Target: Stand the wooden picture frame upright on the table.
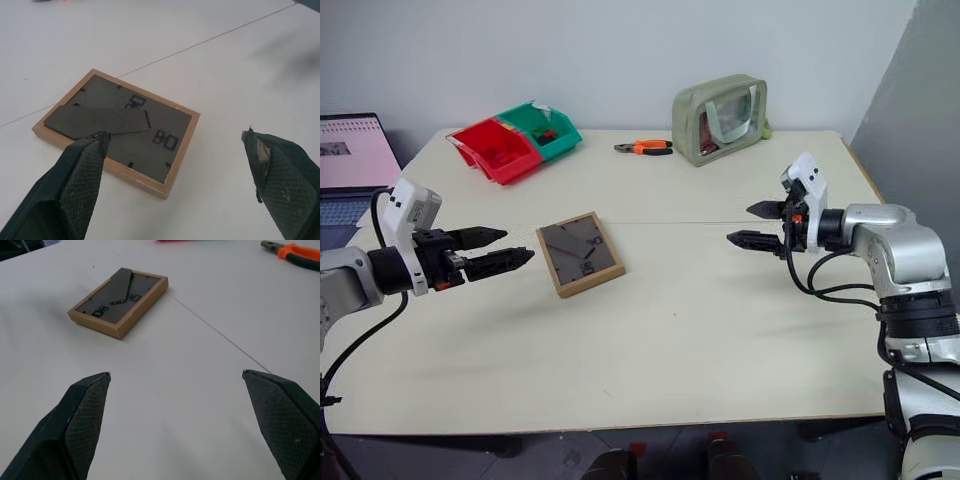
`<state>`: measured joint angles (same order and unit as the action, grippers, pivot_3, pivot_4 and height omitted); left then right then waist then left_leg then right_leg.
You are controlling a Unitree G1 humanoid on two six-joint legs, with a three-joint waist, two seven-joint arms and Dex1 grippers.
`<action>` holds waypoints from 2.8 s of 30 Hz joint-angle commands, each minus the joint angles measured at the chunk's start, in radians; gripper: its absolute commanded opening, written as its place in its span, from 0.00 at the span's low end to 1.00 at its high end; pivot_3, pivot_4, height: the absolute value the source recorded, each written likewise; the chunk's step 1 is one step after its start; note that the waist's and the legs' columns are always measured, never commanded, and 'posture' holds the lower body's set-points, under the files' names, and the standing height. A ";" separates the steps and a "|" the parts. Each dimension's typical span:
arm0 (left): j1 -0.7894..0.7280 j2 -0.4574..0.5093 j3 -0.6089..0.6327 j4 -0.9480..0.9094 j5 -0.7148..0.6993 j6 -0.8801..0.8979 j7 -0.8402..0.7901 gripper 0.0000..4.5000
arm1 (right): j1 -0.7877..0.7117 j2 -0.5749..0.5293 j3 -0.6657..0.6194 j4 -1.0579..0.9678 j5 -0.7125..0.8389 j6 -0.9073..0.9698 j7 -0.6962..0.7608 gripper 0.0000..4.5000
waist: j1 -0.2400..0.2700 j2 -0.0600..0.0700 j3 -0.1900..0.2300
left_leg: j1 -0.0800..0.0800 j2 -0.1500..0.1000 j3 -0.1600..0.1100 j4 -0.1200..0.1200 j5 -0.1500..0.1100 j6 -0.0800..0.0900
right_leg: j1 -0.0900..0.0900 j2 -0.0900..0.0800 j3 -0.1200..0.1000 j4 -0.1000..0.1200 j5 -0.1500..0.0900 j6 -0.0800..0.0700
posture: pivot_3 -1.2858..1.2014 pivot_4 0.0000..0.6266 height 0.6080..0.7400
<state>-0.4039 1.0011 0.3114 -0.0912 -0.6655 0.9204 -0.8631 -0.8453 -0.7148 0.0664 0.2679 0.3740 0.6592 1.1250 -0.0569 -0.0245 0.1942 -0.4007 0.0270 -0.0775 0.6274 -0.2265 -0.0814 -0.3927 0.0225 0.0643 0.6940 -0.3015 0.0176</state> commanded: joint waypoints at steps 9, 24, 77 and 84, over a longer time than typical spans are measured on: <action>-0.017 -0.018 0.032 -0.044 -0.001 -0.016 0.038 1.00 | -0.025 0.034 -0.008 0.002 -0.022 -0.072 0.011 0.99 | 0.000 -0.001 0.000 | -0.001 0.000 0.001 0.000 0.000 0.000 | -0.003 -0.003 0.000 0.002 0.002 -0.003 | 0.52 0.24 1.00; 0.076 -0.270 0.149 0.013 0.119 -0.099 0.419 0.57 | -0.106 0.347 0.032 0.311 -0.232 -0.341 -0.371 0.47 | 0.000 -0.001 0.000 | -0.001 0.001 0.001 0.000 0.000 0.000 | -0.003 -0.006 0.001 0.004 0.002 -0.003 | 0.52 0.24 1.00; -0.016 -0.504 -0.362 -0.029 0.306 0.078 0.360 0.01 | 0.002 0.664 0.164 0.292 -0.377 -0.356 -0.186 0.00 | 0.016 -0.004 -0.002 | 0.002 -0.001 -0.003 0.002 0.000 0.000 | 0.003 -0.008 -0.003 0.004 0.003 -0.002 | 0.52 0.24 1.00; 0.019 -0.463 -0.416 -0.178 0.273 0.187 0.309 0.01 | 0.139 0.546 0.214 -0.076 -0.330 -0.166 -0.103 0.00 | 0.018 -0.003 -0.002 | 0.002 -0.001 -0.003 0.001 0.000 0.000 | 0.003 -0.008 -0.002 0.003 0.002 -0.001 | 0.52 0.24 1.00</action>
<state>-0.4018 0.5683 -0.0049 -0.1962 -0.3088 1.0653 -0.4711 -0.7080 -0.1879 0.2333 0.3424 -0.0170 0.4544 0.9643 -0.0388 -0.0279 0.1921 -0.3986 0.0258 -0.0802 0.6289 -0.2262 -0.0819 -0.3896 0.0150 0.0620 0.6973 -0.2992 0.0165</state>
